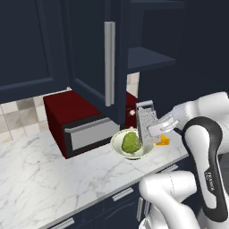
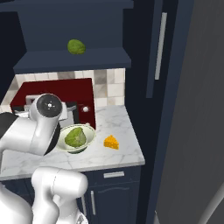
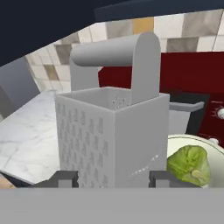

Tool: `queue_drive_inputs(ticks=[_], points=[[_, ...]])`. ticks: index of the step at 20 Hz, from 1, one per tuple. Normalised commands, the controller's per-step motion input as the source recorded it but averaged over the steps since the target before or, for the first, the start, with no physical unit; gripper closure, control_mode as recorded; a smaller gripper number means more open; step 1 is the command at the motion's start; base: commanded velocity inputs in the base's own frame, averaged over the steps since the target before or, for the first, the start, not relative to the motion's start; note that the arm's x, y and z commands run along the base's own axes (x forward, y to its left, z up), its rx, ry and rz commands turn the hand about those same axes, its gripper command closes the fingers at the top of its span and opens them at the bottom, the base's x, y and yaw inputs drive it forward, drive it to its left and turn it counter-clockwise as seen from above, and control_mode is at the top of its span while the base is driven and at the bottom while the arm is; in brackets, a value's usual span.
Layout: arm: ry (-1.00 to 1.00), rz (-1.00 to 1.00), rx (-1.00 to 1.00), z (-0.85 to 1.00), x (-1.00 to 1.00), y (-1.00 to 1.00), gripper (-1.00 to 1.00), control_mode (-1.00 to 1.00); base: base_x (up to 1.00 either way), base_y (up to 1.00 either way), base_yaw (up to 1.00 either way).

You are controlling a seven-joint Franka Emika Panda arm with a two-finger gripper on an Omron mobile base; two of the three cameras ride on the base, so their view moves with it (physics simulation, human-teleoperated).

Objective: Pick the cheese from the fridge and the cheese grater from the cabinet and place them next to the salad bowl.

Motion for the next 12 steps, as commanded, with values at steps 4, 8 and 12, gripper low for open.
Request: queue_drive_inputs(ticks=[4, 8, 12], points=[[0.00, 0.00, -0.12, -0.47, -0.01, 0.36, 1.00, -1.00, 0.00, 0.00, 0.00], [-0.07, -0.06, -0.10, -0.44, 0.00, 0.18, 1.00, -1.00, 0.00, 0.00, 0.00], [-0.18, -0.23, -0.01, -0.45, -0.07, 0.00, 1.00, -1.00, 0.00, 0.00, 0.00]])
